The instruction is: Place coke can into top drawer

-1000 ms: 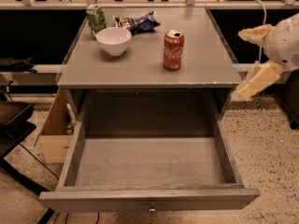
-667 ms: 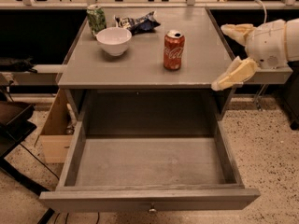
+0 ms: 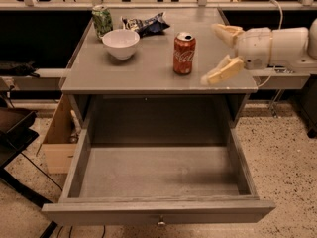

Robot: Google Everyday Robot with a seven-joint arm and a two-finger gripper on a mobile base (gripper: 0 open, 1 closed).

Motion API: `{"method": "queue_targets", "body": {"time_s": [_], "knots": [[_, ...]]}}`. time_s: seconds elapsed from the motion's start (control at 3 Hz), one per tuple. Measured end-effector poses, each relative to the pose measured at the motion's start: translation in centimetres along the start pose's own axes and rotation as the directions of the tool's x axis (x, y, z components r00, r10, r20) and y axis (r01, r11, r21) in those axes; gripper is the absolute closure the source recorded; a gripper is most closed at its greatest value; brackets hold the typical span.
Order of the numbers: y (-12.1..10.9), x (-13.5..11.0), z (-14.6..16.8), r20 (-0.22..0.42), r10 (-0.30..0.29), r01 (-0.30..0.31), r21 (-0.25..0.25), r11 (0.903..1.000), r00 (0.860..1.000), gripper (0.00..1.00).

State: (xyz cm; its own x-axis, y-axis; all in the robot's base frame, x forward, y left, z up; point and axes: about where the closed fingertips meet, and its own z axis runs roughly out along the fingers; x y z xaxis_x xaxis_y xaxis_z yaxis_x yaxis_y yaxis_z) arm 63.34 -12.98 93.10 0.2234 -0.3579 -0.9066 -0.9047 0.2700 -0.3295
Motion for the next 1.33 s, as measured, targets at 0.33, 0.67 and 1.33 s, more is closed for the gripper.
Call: {"method": "queue_targets", "body": {"time_s": [0.33, 0.67, 1.33], "knots": [[-1.9, 0.7, 2.3, 0.029, 0.065, -0.064, -0.013, 0.9978, 0.997, 0.0], [-4.5, 1.0, 3.4, -0.004, 0.164, -0.164, -0.008, 0.9865, 0.987, 0.0], [-7.5, 3.2, 7.5, 0.008, 0.29, -0.29, -0.002, 0.9571, 0.957, 0.0]]}}
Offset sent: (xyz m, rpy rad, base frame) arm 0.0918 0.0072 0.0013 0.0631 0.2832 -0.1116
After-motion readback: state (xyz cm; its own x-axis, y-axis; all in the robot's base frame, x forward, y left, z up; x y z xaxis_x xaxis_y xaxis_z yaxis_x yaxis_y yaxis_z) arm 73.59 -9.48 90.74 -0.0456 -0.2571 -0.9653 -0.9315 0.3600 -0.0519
